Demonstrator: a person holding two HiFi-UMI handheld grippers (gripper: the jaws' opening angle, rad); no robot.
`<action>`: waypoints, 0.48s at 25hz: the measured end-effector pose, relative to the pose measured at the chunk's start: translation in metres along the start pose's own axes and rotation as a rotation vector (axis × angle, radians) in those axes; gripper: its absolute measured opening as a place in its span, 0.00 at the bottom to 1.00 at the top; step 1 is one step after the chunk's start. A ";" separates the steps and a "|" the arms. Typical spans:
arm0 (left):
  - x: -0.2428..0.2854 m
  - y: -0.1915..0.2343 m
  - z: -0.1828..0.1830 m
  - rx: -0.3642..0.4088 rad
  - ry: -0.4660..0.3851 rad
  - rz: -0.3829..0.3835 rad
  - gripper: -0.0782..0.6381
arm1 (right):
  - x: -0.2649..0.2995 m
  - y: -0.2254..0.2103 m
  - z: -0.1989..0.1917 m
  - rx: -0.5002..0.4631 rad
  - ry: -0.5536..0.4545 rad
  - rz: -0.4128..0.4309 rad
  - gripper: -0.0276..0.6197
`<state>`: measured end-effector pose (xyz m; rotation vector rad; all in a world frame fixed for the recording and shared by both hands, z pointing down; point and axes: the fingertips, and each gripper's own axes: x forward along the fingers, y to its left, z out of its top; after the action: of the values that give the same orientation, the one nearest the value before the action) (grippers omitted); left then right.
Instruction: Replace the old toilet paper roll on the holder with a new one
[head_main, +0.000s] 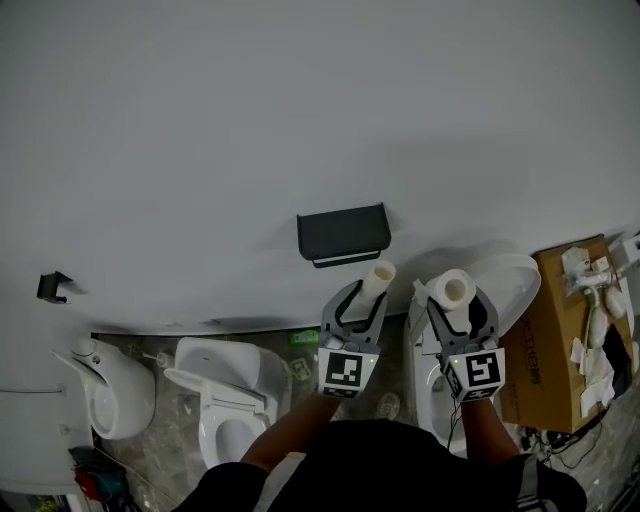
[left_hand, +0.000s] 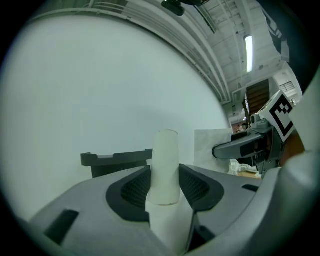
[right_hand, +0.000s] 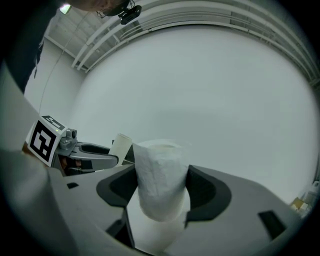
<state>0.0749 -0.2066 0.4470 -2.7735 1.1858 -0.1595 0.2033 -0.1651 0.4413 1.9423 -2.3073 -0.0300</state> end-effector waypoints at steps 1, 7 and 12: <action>-0.003 0.005 0.000 -0.018 -0.005 0.018 0.35 | 0.002 0.002 0.002 -0.004 -0.002 0.004 0.49; -0.023 0.032 -0.010 -0.044 0.010 0.099 0.36 | 0.016 0.011 0.002 0.017 0.000 0.033 0.49; -0.040 0.055 -0.018 -0.060 0.026 0.156 0.36 | 0.033 0.020 0.007 0.041 -0.020 0.056 0.49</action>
<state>0.0054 -0.2166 0.4547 -2.7213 1.4294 -0.1473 0.1778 -0.1944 0.4392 1.9030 -2.3922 0.0031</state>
